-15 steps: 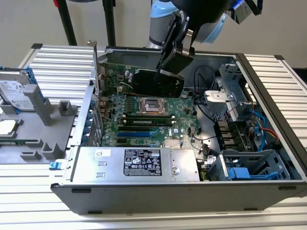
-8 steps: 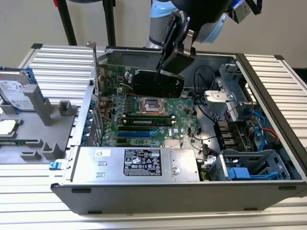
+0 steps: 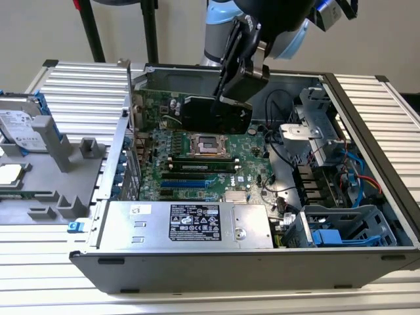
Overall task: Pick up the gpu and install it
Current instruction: 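Insert the gpu into the slot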
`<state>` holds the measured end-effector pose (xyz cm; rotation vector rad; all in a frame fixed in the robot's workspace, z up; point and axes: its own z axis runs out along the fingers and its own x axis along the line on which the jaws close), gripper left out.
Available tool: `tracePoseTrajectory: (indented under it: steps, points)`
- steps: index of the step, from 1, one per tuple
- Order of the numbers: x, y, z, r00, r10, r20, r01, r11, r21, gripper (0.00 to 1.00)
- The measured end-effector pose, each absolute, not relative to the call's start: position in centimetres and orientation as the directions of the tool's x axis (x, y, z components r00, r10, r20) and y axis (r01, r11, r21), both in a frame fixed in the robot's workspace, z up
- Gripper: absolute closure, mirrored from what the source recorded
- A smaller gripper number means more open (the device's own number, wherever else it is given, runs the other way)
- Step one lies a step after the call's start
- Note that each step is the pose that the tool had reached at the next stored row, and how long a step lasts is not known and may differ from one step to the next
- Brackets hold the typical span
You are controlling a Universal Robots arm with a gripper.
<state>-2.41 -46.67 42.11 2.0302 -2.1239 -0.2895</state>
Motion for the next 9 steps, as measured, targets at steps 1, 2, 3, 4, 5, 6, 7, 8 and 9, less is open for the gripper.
tracePoseTrajectory:
  steps: [1,2,3,4,5,6,7,8,9]
  points:
    - [-2.41,-46.67,42.11,-0.042,-0.999,0.002,-0.962,0.041,0.269,1.00]
    - [-2.41,-46.67,42.10,-0.038,-0.999,0.002,-0.962,0.037,0.269,1.00]
    - [-2.41,-46.67,42.10,-0.035,-0.999,0.002,-0.962,0.034,0.269,1.00]
    - [-2.41,-46.67,42.10,-0.032,-0.999,0.002,-0.963,0.031,0.269,1.00]
    - [-2.41,-46.67,42.10,-0.029,-1.000,0.002,-0.963,0.028,0.269,1.00]
    - [-2.41,-46.67,42.10,-0.025,-1.000,0.002,-0.963,0.025,0.269,1.00]
    - [-2.41,-46.67,42.11,-0.022,-1.000,0.002,-0.963,0.022,0.269,1.00]
    - [-2.41,-46.67,42.11,-0.019,-1.000,0.002,-0.963,0.019,0.269,1.00]
    - [-2.41,-46.67,42.10,-0.016,-1.000,0.001,-0.963,0.015,0.269,1.00]
